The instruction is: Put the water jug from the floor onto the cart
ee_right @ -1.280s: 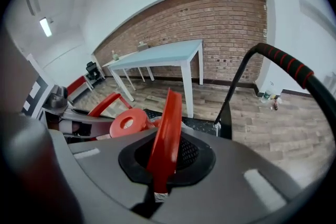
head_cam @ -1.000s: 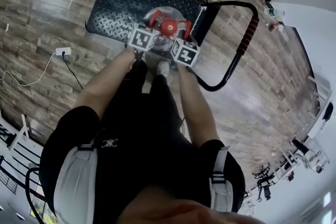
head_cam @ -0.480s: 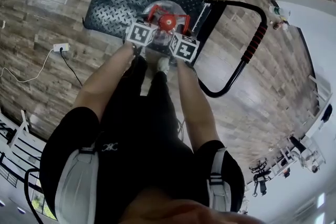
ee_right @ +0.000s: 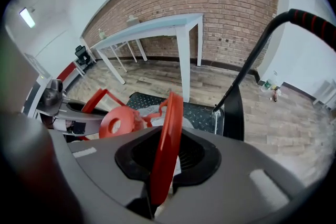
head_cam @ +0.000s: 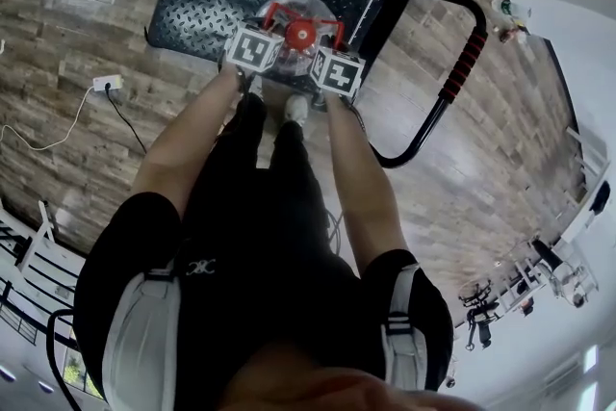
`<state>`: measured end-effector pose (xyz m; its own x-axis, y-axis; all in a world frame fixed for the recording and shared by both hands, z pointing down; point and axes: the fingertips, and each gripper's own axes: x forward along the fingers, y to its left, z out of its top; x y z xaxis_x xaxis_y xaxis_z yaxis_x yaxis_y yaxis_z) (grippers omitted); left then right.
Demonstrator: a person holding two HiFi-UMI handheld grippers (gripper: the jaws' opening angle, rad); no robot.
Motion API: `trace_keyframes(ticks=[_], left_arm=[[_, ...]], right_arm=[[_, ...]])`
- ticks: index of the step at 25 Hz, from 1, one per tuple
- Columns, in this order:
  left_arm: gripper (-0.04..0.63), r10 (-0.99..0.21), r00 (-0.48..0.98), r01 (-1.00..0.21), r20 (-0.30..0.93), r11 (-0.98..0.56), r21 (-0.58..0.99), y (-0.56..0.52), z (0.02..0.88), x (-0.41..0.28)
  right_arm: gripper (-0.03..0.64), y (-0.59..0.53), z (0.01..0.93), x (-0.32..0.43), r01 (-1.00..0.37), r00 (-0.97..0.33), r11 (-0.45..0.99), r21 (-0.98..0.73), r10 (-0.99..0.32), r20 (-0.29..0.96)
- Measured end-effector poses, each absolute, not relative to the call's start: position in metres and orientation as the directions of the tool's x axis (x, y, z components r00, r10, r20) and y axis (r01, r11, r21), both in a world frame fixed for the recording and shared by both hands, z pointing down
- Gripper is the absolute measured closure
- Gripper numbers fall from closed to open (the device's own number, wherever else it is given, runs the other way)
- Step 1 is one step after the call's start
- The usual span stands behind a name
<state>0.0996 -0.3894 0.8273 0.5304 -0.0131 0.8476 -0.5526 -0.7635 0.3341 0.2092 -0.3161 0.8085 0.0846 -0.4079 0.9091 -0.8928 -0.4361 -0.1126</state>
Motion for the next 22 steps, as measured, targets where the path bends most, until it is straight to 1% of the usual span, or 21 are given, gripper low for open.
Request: trace_keyframes(ticks=[2,3,4,5,8,11,13,15,16,18,19,20,22], left_arm=[[0.464,0.001,0.522,-0.547,0.853,-0.767,0.336,-0.386,0.828,0.097],[0.416,0.006,0.516,-0.548,0.857,-0.766,0.336,-0.384,0.828,0.096],[0.365,0.006,0.512,-0.552,0.859,-0.764,0.334,-0.383,0.828,0.095],[0.357,-0.002,0.511,-0.556,0.86,-0.764,0.328,-0.384,0.826,0.095],[0.357,-0.033,0.512,-0.57,0.859,-0.761,0.311,-0.387,0.821,0.089],[0.357,-0.035,0.513,-0.581,0.858,-0.75,0.317,-0.383,0.813,0.082],[0.375,-0.056,0.526,-0.58,0.849,-0.754,0.309,-0.382,0.801,0.081],[0.416,-0.101,0.545,-0.585,0.833,-0.757,0.291,-0.385,0.783,0.08],[0.449,-0.126,0.55,-0.595,0.825,-0.753,0.282,-0.386,0.774,0.08],[0.536,-0.179,0.557,-0.616,0.811,-0.744,0.259,-0.388,0.757,0.078],[0.576,-0.205,0.564,-0.624,0.8,-0.741,0.249,-0.388,0.748,0.079],[0.594,-0.227,0.573,-0.628,0.787,-0.738,0.245,-0.389,0.74,0.079],[0.594,-0.257,0.598,-0.634,0.759,-0.732,0.251,-0.387,0.722,0.082]], right_arm=[[0.502,-0.318,0.805,0.207,-0.901,0.085,-0.42,-0.11,-0.42,0.903],[0.466,-0.318,0.802,0.207,-0.903,0.092,-0.417,-0.104,-0.425,0.901],[0.467,-0.317,0.799,0.209,-0.904,0.104,-0.417,-0.095,-0.429,0.897],[0.447,-0.316,0.795,0.211,-0.905,0.115,-0.417,-0.085,-0.434,0.894],[0.445,-0.311,0.787,0.211,-0.914,0.124,-0.4,-0.068,-0.434,0.892],[0.445,-0.308,0.777,0.206,-0.922,0.113,-0.38,-0.075,-0.45,0.886],[0.456,-0.308,0.767,0.205,-0.926,0.113,-0.369,-0.079,-0.471,0.875],[0.489,-0.307,0.753,0.208,-0.928,0.138,-0.368,-0.061,-0.492,0.86],[0.517,-0.307,0.745,0.211,-0.927,0.158,-0.373,-0.049,-0.505,0.849],[0.601,-0.307,0.726,0.218,-0.921,0.188,-0.388,-0.046,-0.543,0.818],[0.603,-0.309,0.717,0.22,-0.917,0.191,-0.394,-0.062,-0.57,0.8],[0.603,-0.311,0.706,0.22,-0.914,0.185,-0.396,-0.088,-0.6,0.778],[0.603,-0.315,0.685,0.219,-0.911,0.169,-0.388,-0.138,-0.659,0.733]])
